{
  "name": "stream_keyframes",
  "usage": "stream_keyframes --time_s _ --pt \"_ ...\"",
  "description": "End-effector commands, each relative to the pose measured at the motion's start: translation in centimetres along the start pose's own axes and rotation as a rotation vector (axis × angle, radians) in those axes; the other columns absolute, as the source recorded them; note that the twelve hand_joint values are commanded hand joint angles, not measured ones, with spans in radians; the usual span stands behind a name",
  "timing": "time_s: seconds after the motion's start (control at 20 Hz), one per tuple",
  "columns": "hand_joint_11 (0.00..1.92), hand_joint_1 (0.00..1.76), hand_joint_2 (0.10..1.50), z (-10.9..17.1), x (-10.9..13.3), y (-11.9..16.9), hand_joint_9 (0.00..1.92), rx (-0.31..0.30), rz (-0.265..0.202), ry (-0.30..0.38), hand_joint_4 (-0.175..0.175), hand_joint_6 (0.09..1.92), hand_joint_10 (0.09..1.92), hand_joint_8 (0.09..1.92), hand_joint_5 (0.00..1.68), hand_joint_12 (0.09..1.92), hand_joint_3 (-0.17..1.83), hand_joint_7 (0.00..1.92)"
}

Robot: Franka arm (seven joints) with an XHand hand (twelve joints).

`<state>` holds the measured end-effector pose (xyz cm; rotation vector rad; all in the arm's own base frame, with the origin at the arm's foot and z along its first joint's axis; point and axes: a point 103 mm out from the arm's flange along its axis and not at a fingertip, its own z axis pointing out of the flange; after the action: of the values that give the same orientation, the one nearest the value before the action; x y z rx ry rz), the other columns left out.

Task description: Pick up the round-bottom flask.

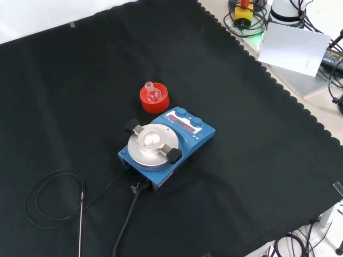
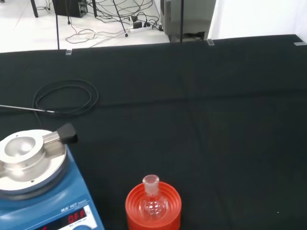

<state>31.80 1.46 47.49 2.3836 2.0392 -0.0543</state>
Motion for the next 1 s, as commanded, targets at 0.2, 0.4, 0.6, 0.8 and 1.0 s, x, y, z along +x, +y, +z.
stream_keyframes --time_s 0.2,0.4,0.6,0.8,1.0 --pt "0.0 0.07 1.26 5.2 -0.3 3.6 0.16 0.066 0.035 0.029 0.014 0.16 0.63 0.52 0.33 1.36 0.29 0.06" --pt "0.0 0.08 1.26 7.2 -2.1 5.4 0.17 0.081 0.039 0.043 0.013 0.15 0.63 0.52 0.33 1.36 0.28 0.06" --pt "0.0 0.1 1.25 9.2 -3.6 7.3 0.18 0.098 0.043 0.072 0.012 0.13 0.64 0.52 0.34 1.37 0.27 0.07" --pt "0.0 0.15 1.23 11.5 -5.5 8.3 0.19 0.111 0.03 0.103 0.01 0.12 0.64 0.52 0.35 1.37 0.26 0.08" --pt "0.01 0.32 1.15 13.9 -6.5 8.9 0.24 0.117 0.01 0.137 0.005 0.11 0.66 0.54 0.38 1.41 0.22 0.12"
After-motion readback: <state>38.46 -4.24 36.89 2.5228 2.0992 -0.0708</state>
